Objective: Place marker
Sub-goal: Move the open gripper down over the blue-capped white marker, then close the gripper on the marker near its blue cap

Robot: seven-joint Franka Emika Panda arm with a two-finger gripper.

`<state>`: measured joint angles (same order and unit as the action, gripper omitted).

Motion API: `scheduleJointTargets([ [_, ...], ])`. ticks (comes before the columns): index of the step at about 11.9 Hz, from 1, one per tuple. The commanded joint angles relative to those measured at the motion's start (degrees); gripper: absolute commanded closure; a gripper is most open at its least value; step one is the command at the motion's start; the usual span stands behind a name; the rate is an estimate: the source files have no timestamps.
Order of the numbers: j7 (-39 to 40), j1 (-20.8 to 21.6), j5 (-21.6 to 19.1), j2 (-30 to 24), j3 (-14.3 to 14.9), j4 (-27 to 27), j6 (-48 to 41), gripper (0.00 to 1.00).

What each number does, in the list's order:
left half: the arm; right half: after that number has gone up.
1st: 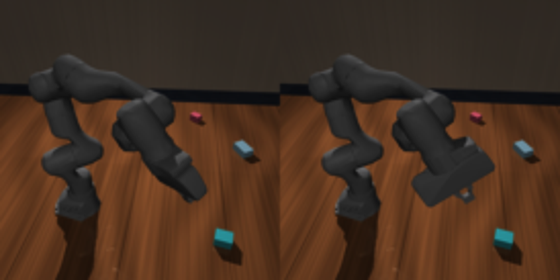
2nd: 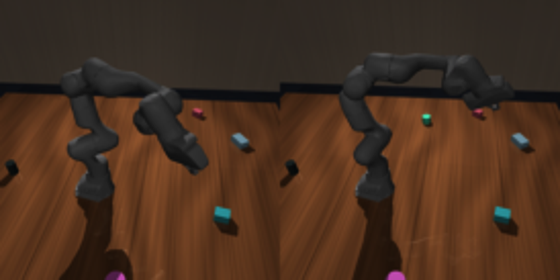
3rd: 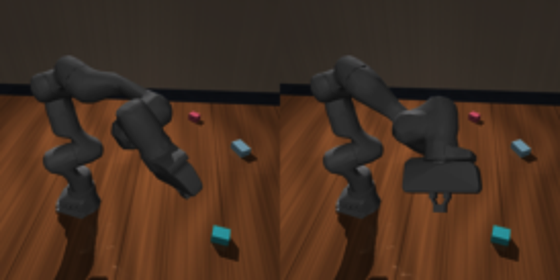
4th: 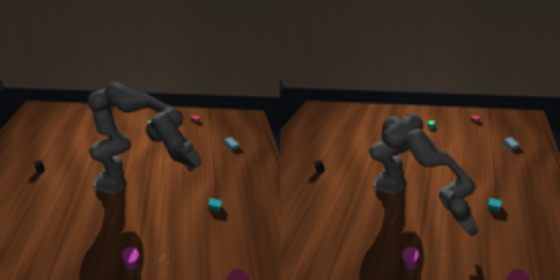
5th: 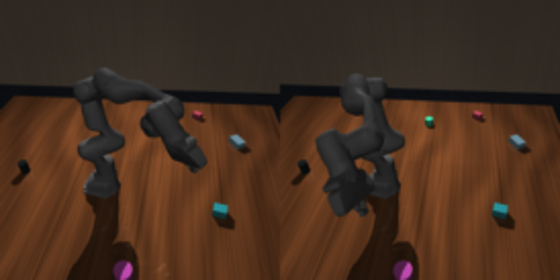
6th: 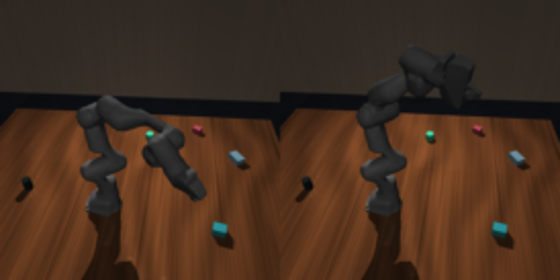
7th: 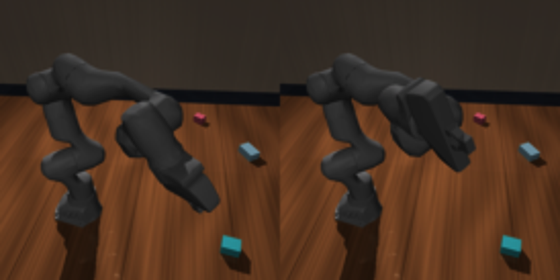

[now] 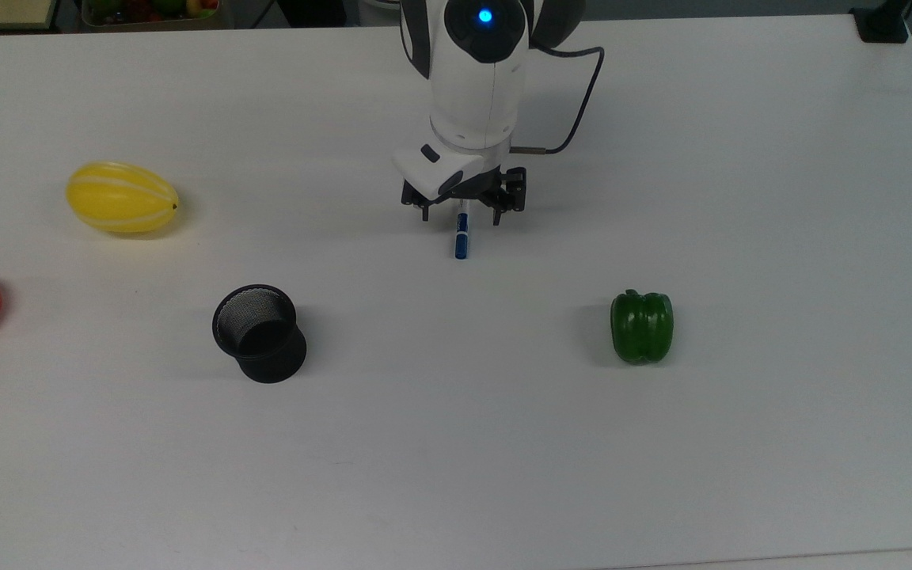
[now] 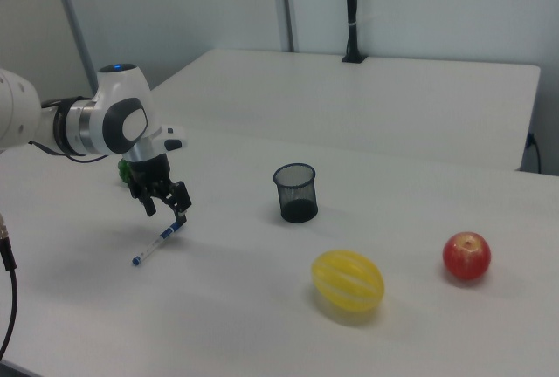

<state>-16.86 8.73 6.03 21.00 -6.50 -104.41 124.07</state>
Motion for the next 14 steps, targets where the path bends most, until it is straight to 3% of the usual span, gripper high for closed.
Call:
scheduleJointTargets([
  [1, -4.15, 0.85, 2.67, 1.67, 0.34, -0.53, 3.28, 0.13],
  [4, -4.15, 0.85, 2.76, 1.94, 0.34, -0.53, 3.46, 0.34],
  [8, -4.15, 1.12, 3.03, 2.91, 0.34, -0.27, 3.46, 0.44],
  [11, -4.15, 1.2, 3.03, 3.08, 0.34, -0.27, 3.81, 0.6],
  [14, -4.15, 1.21, 3.11, 3.09, 0.34, -0.27, 4.16, 0.67],
])
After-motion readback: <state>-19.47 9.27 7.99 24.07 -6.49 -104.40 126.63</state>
